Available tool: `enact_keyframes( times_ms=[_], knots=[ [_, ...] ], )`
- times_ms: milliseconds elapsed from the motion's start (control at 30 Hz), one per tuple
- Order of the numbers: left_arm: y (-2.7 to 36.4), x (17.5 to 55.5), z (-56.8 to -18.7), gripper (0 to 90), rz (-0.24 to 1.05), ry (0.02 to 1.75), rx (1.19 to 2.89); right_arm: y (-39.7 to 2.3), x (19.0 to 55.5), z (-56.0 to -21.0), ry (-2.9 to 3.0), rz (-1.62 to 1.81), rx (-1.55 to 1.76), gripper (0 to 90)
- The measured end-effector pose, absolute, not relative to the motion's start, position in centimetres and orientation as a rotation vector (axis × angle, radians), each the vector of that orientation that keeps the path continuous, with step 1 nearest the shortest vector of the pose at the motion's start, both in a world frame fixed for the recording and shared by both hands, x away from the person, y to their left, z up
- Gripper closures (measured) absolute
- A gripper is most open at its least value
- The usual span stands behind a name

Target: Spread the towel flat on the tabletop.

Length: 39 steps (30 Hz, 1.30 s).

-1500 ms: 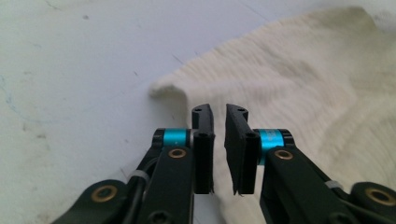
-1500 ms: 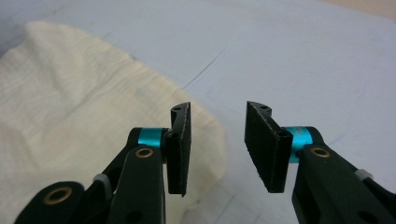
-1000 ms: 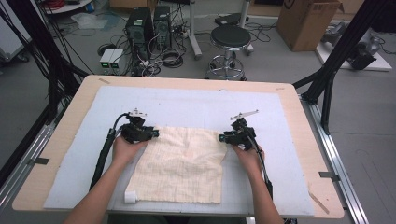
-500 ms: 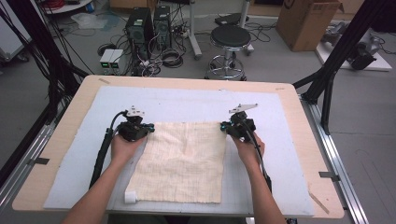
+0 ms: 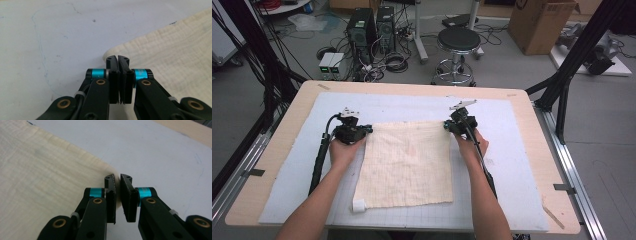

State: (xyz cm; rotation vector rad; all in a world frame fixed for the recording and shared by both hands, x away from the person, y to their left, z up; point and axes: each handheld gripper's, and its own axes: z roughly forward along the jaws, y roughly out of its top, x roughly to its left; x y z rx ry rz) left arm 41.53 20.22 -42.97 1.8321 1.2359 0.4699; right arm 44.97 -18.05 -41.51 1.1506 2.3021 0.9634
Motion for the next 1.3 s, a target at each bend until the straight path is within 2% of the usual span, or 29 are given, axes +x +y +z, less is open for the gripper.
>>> enact_keyframes(
  times_ms=[33, 100, 167, 333, 467, 733, 833, 1033, 1300],
  knots=[
    [20.3, 41.7, -43.1, 83.2, 0.465, 1.246, 1.822, -18.1, 45.0, -41.5, 2.276, 0.957, 1.161, 72.3],
    [20.6, 41.8, -43.3, 74.8, 0.446, 1.244, 1.806, -18.7, 45.1, -41.6, 2.252, 0.986, 1.225, 70.9],
    [20.7, 41.6, -43.3, 71.6, 0.443, 1.235, 1.826, -19.3, 45.0, -41.7, 2.279, 1.001, 1.257, 69.8],
    [20.6, 40.6, -42.3, 70.3, 0.448, 1.163, 1.834, -19.5, 43.6, -41.4, 2.325, 1.048, 1.239, 67.7],
    [20.5, 39.1, -41.3, 67.4, 0.442, 1.088, 1.854, -19.5, 41.9, -40.8, 2.395, 1.104, 1.207, 62.2],
    [20.9, 34.6, -40.8, 61.2, 0.403, 0.959, 1.884, -19.9, 36.1, -39.7, 2.391, 1.251, 0.995, 56.7],
    [20.9, 32.2, -41.1, 56.6, 0.379, 0.898, 1.909, -20.2, 33.9, -40.0, 2.413, 1.302, 0.950, 53.3],
    [21.3, 28.6, -41.9, 55.1, 0.342, 0.828, 1.921, -20.2, 29.9, -40.8, 2.482, 1.284, 0.830, 49.6],
    [21.2, 25.0, -42.9, 50.9, 0.220, 0.698, 1.992, -20.2, 26.5, -42.5, 2.599, 1.339, 0.706, 51.0]
  ],
)
